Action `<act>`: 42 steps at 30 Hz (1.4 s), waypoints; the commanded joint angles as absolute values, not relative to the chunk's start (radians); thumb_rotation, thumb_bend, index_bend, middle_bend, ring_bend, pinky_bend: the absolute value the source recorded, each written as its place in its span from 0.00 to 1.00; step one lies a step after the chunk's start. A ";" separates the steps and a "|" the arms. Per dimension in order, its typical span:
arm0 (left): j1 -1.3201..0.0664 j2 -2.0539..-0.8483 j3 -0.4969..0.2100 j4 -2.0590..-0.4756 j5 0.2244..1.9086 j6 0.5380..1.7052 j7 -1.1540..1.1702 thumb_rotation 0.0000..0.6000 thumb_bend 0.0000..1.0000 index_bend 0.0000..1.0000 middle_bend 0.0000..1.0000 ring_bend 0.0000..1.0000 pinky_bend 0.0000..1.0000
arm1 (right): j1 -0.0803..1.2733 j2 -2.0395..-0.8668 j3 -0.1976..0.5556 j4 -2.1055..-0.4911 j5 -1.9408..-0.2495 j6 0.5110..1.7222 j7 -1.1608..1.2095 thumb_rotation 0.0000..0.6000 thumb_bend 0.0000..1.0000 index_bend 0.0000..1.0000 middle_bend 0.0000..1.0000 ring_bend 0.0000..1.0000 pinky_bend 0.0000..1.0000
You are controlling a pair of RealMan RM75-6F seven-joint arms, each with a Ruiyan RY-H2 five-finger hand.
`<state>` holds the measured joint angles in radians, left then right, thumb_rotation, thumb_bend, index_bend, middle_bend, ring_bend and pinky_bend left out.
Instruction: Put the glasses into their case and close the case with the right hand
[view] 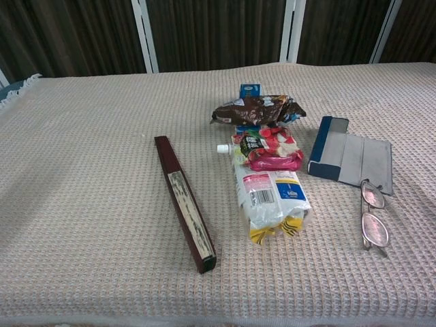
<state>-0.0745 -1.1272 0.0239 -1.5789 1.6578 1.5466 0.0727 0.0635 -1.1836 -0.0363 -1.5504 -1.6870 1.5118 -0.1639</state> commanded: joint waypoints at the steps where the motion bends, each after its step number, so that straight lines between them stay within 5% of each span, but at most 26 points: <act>1: -0.075 -1.128 0.023 -1.579 1.656 1.545 0.074 1.00 0.41 0.00 0.00 0.00 0.06 | 0.065 -1.183 -0.035 -1.550 -1.685 1.509 -0.162 1.00 0.38 0.08 0.00 0.00 0.00; 7: -0.074 -1.125 0.022 -1.581 1.658 1.553 0.067 1.00 0.41 0.00 0.00 0.00 0.06 | 0.086 -1.198 -0.035 -1.534 -1.696 1.480 -0.166 1.00 0.39 0.10 0.00 0.00 0.00; 21: -0.071 -1.119 0.014 -1.577 1.640 1.556 0.043 1.00 0.41 0.00 0.00 0.00 0.06 | 0.354 -1.219 -0.033 -1.409 -1.945 1.249 -0.338 1.00 0.38 0.38 0.00 0.00 0.00; 31: -0.082 -1.127 0.011 -1.588 1.635 1.535 0.074 1.00 0.41 0.00 0.00 0.00 0.06 | 0.449 -1.263 -0.033 -1.343 -1.953 1.157 -0.351 1.00 0.38 0.50 0.00 0.00 0.00; 42: -0.083 -1.124 0.014 -1.582 1.640 1.536 0.063 1.00 0.41 0.00 0.00 0.00 0.06 | 0.505 -1.360 -0.045 -1.239 -1.952 1.161 -0.278 1.00 0.42 0.60 0.03 0.00 0.00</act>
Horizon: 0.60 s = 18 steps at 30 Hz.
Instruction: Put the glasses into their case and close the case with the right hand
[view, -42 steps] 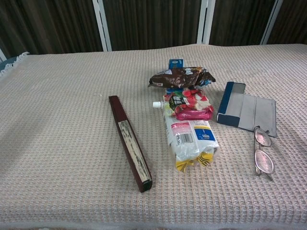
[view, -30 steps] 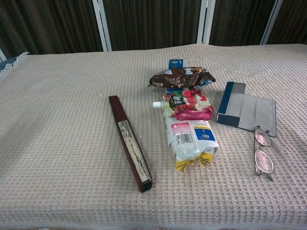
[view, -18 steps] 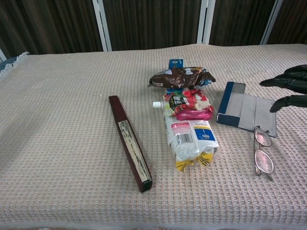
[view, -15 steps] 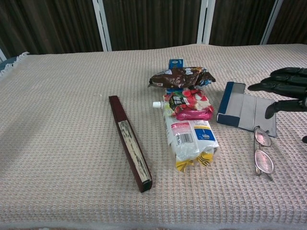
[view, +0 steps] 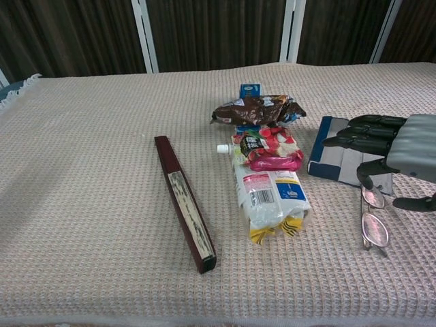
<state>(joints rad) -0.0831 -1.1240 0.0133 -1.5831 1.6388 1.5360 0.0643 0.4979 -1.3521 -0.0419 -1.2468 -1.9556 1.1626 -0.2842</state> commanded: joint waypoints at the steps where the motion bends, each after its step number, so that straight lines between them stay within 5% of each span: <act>1: -0.083 -1.123 0.014 -1.582 1.640 1.536 0.063 1.00 0.41 0.00 0.00 0.00 0.06 | 0.506 -1.362 -0.045 -1.238 -1.952 1.160 -0.277 1.00 0.42 0.60 0.03 0.00 0.00; 18: -0.080 -1.118 0.015 -1.583 1.643 1.545 0.050 1.00 0.41 0.00 0.00 0.00 0.06 | 0.551 -1.420 -0.075 -1.190 -1.907 1.103 -0.315 1.00 0.48 0.61 0.04 0.00 0.00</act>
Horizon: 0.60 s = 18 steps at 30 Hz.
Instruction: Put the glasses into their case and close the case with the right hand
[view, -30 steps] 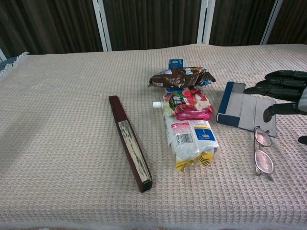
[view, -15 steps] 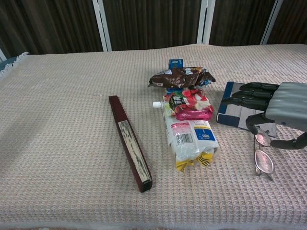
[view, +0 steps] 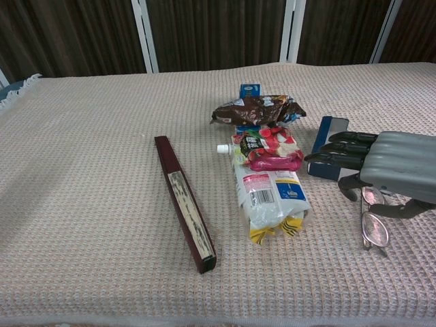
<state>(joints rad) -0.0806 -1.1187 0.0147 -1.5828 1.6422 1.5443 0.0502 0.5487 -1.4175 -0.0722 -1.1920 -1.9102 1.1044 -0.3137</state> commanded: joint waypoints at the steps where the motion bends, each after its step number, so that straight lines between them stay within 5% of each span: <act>1: -0.080 -1.118 0.015 -1.584 1.643 1.545 0.051 1.00 0.41 0.00 0.00 0.00 0.06 | 0.552 -1.420 -0.077 -1.189 -1.906 1.102 -0.316 1.00 0.48 0.61 0.04 0.00 0.00; 18: -0.083 -1.119 0.015 -1.589 1.642 1.541 0.056 1.00 0.41 0.00 0.00 0.00 0.06 | 0.561 -1.429 -0.107 -1.174 -1.879 1.101 -0.320 1.00 0.48 0.65 0.05 0.00 0.00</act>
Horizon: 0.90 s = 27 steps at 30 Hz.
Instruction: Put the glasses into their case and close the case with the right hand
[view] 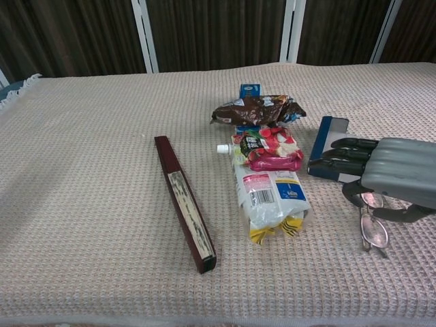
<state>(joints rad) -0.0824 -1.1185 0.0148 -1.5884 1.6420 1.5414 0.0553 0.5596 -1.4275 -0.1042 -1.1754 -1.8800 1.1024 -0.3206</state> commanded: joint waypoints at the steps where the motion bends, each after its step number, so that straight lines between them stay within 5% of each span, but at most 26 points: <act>1: -0.082 -1.119 0.015 -1.589 1.643 1.542 0.056 1.00 0.41 0.00 0.00 0.00 0.06 | 0.561 -1.430 -0.108 -1.173 -1.879 1.101 -0.321 1.00 0.48 0.65 0.05 0.00 0.00; 9: -0.082 -1.119 0.015 -1.588 1.646 1.546 0.054 1.00 0.41 0.00 0.00 0.00 0.06 | 0.563 -1.435 -0.115 -1.170 -1.872 1.110 -0.325 1.00 0.56 0.69 0.06 0.00 0.00; 27: -0.083 -1.122 0.015 -1.586 1.651 1.548 0.054 1.00 0.41 0.00 0.00 0.00 0.06 | 0.557 -1.364 -0.064 -1.178 -1.804 1.170 -0.320 1.00 0.56 0.69 0.06 0.00 0.00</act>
